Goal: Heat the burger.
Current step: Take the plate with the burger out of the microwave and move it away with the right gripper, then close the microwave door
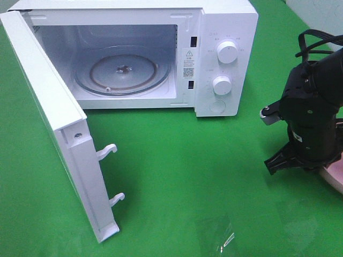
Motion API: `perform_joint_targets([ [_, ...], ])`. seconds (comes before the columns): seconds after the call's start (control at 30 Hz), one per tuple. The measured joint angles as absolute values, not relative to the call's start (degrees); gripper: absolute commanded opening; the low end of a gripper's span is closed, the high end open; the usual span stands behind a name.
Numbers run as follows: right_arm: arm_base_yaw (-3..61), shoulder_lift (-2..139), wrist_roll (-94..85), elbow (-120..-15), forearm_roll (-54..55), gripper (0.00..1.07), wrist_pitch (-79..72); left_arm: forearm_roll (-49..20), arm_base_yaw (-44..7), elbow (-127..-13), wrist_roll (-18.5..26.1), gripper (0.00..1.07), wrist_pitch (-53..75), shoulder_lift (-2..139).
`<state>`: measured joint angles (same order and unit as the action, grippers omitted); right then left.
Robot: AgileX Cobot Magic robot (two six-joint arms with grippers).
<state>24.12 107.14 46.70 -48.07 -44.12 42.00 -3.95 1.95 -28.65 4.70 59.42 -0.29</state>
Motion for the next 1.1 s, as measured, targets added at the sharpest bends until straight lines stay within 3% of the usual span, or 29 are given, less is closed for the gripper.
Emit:
perform_joint_targets([
  [0.07, 24.1, 107.1, 41.9, -48.9, -38.9, 0.43, 41.7, -4.0, 1.9, -28.6, 4.7, 1.00, 59.4, -0.3],
  [0.37, 24.1, 105.2, 33.1, -51.3, -31.0, 0.60, 44.1, -4.0, 1.9, -28.6, 4.7, 1.00, 59.4, -0.3],
  [0.57, 24.1, 91.3, 21.8, -51.5, -23.8, 0.78, 44.6, -4.0, 1.9, -28.6, 4.7, 1.00, 59.4, -0.3],
  [0.73, 24.1, 83.9, 15.5, -51.5, -19.9, 0.81, 46.7, -4.0, 1.9, -28.6, 4.7, 1.00, 59.4, -0.3],
  [1.1, 24.1, 66.6, 6.8, -47.2, -9.7, 0.76, 49.8, -4.0, 1.9, -28.6, 4.7, 1.00, 59.4, -0.3],
])
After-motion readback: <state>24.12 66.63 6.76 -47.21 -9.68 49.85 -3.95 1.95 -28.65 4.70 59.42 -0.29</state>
